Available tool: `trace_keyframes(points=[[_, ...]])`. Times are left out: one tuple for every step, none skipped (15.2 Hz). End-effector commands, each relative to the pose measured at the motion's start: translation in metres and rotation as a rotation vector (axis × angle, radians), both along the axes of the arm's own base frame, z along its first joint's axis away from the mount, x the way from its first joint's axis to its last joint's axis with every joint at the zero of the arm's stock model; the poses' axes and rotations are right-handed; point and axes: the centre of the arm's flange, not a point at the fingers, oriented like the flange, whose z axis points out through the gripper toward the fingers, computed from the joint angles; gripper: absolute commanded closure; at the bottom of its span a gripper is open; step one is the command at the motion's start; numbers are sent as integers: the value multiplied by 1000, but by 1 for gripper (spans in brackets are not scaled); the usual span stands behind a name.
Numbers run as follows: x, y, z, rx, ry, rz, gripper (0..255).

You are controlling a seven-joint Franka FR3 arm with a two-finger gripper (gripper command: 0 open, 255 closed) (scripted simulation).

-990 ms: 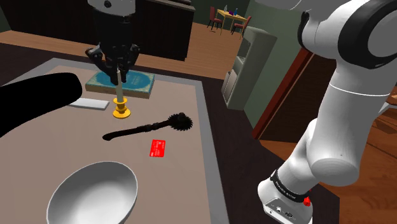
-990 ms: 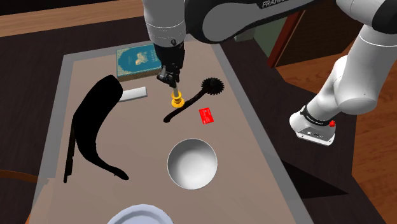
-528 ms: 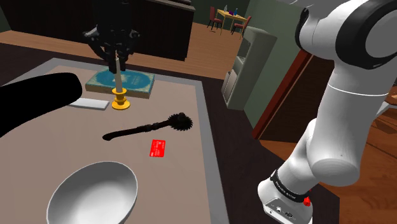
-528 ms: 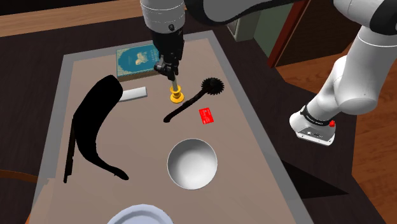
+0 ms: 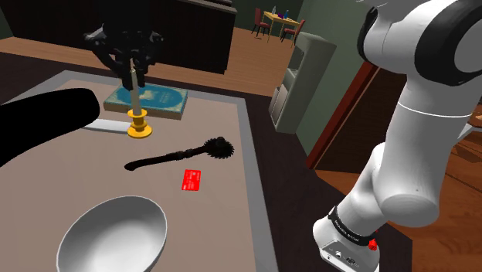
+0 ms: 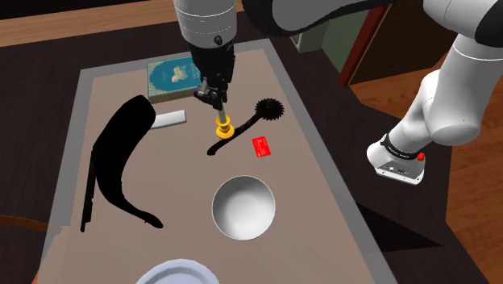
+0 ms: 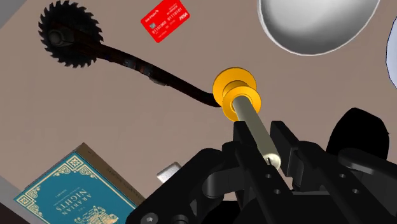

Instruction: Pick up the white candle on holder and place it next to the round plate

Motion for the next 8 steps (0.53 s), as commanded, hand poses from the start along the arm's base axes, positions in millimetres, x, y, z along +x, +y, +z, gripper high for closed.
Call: trace_keyframes(points=[[-17, 18, -8, 0, 0, -1, 255], [-25, 28, -12, 0, 0, -1, 255], [-33, 38, -17, 0, 0, -1, 255], [-41, 47, -21, 0, 0, -1, 255], [-49, 57, -25, 0, 0, -1, 255], [-57, 66, -29, 0, 0, -1, 255], [-65, 76, -33, 0, 0, -1, 255], [-74, 85, -37, 0, 0, -1, 255]])
